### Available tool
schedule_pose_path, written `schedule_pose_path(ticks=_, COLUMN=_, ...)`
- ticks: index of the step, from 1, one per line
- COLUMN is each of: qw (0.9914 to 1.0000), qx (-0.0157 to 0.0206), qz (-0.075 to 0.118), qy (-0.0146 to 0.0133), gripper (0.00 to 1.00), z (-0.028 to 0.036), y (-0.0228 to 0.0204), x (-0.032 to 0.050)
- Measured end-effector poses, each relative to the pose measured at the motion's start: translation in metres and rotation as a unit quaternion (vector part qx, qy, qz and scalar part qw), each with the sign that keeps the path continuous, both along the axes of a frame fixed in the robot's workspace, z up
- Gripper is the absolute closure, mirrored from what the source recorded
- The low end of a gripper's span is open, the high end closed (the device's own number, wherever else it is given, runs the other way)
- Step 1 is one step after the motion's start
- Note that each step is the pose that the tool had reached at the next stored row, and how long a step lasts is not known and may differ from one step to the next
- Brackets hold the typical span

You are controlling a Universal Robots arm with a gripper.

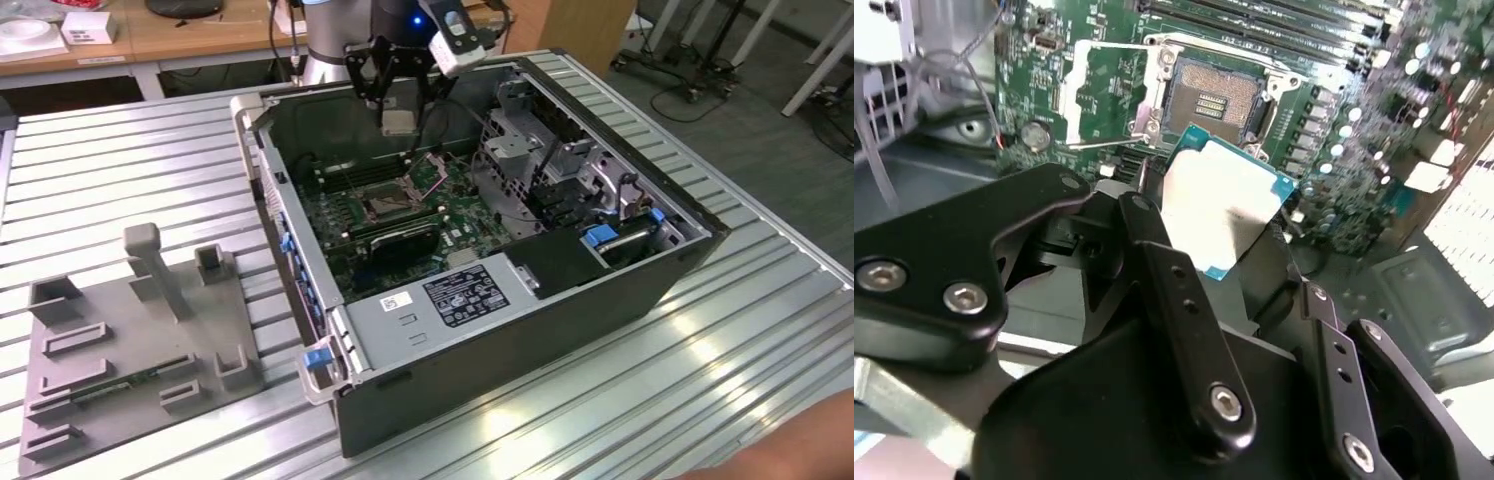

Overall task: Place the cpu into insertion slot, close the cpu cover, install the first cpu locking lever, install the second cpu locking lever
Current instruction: 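Place the cpu into insertion slot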

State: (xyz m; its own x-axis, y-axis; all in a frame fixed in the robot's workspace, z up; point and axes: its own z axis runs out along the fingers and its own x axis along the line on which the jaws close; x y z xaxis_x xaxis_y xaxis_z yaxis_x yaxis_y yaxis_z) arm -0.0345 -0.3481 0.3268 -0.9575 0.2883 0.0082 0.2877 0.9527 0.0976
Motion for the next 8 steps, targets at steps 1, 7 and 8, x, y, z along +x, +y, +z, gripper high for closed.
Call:
schedule_pose_path(ticks=1, qw=0.99996, qx=0.0000, qz=-0.009, qy=0.0000, gripper=0.46, z=-0.0003, y=0.0000, x=0.0000)
schedule_pose_path(ticks=7, qw=0.99797, qx=0.0000, qz=-0.064, qy=0.0000, gripper=0.46, z=-0.0024, y=0.0000, x=0.0000)
schedule_pose_path(ticks=8, qw=0.99735, qx=0.0000, qz=-0.073, qy=0.0000, gripper=0.46, z=-0.0027, y=0.0000, x=0.0000)
